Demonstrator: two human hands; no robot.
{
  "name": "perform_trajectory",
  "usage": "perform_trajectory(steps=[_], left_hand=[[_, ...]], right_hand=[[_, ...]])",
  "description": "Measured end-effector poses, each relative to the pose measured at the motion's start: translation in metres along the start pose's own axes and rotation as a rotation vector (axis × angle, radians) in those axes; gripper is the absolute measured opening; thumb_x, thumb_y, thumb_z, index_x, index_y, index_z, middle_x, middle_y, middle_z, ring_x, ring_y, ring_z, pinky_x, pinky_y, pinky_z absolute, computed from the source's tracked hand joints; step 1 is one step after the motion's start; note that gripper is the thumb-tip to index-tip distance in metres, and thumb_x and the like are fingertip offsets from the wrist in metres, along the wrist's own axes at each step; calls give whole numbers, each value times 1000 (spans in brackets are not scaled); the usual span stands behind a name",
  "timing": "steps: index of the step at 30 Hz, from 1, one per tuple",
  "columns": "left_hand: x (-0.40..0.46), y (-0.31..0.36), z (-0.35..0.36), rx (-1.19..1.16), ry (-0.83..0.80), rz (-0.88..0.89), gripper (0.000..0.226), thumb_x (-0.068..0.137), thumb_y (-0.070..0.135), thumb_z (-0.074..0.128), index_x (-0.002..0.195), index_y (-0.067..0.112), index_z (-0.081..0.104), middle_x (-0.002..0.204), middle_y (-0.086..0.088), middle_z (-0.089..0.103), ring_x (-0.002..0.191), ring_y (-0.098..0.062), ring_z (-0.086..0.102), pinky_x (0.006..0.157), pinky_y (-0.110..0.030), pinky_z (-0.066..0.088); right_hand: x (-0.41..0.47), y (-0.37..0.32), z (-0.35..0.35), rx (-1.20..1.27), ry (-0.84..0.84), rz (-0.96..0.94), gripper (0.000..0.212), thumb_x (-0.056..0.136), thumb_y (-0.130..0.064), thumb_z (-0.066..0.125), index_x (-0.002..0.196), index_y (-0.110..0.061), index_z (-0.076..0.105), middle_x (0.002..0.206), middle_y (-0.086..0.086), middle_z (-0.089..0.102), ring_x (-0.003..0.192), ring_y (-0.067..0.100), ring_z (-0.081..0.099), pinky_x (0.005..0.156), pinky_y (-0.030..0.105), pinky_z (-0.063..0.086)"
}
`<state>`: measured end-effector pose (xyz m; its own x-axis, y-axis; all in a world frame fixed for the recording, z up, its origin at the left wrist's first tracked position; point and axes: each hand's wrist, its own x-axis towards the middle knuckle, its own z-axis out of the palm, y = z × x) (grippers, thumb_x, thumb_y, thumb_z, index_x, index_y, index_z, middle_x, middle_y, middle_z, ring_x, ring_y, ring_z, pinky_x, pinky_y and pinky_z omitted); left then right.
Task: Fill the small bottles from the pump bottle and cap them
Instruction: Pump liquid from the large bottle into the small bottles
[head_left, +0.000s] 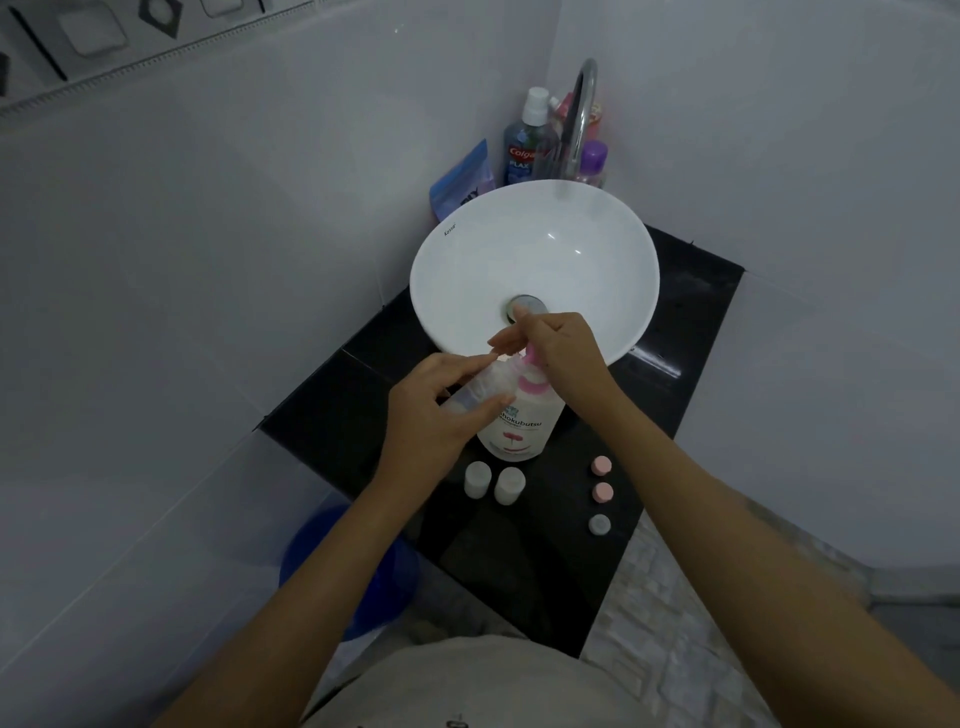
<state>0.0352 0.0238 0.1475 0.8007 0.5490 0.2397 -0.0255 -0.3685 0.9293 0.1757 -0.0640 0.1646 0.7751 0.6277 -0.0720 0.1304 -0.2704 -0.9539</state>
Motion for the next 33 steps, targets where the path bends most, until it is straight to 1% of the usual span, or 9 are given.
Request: perform_trajectory(steps=[2,5,8,11,13,18,21,28,33], left_hand=[[1,-1,1,-15,0,-7,41,74,20,79,113,13,68,105,2,68,97,-5,62,73,-7,44],[2,-5,4,-25,-34,-38,40,74,18,78,112,12,69,105,2,69,98,-5,63,76,-9,46],[-3,-13,7,-51,-62,-95,38,75,18,78,111,12,69,104,1,69,100,-8,64,85,-18,52],[-9,-18,7,-75,-58,-130,38,75,18,78,111,12,69,105,-1,69,101,-11,65,86,-24,54],[-9,-17,6,-101,-51,-125,38,75,16,78,112,11,69,106,-2,68,102,-13,65,85,-24,54],[-3,-7,4,-93,-23,-70,40,75,14,78,113,10,68,108,-1,68,104,-11,64,87,-20,53],[1,-5,3,-106,-14,-55,40,75,14,78,114,11,68,108,0,68,104,-10,64,87,-20,53],[0,-9,8,-138,-23,-131,39,74,13,79,111,10,69,105,-1,68,99,-6,64,81,-14,51],[-8,-14,5,-143,-30,-165,39,74,13,79,112,14,69,105,1,68,101,-7,64,83,-17,52]], right_hand=[[2,1,1,-21,4,-15,42,99,-26,41,83,-7,74,79,3,73,81,12,65,83,26,50],[2,6,0,-17,-13,11,43,99,-26,40,82,-5,74,80,1,72,78,4,61,74,18,46],[-2,19,3,-15,-5,60,44,99,-29,41,81,-7,74,82,0,72,72,-2,59,65,13,45],[-4,21,4,-63,-48,93,43,98,-31,42,84,-8,75,82,0,72,71,0,59,65,14,44],[-5,12,-1,-62,-105,92,41,98,-33,44,89,-8,75,83,-3,72,70,-4,60,68,13,44],[4,-7,-6,-49,-86,72,48,99,-36,38,91,-7,74,84,5,73,75,14,60,74,24,47],[11,-10,-1,-166,-60,70,48,100,-32,36,84,-9,75,78,-2,72,72,11,58,73,25,43],[9,0,2,-161,-54,143,47,101,-28,35,83,-6,74,70,-7,66,68,8,57,63,23,42],[5,3,3,-170,-117,139,45,100,-31,38,83,-10,74,82,-4,70,76,10,58,73,25,42]])
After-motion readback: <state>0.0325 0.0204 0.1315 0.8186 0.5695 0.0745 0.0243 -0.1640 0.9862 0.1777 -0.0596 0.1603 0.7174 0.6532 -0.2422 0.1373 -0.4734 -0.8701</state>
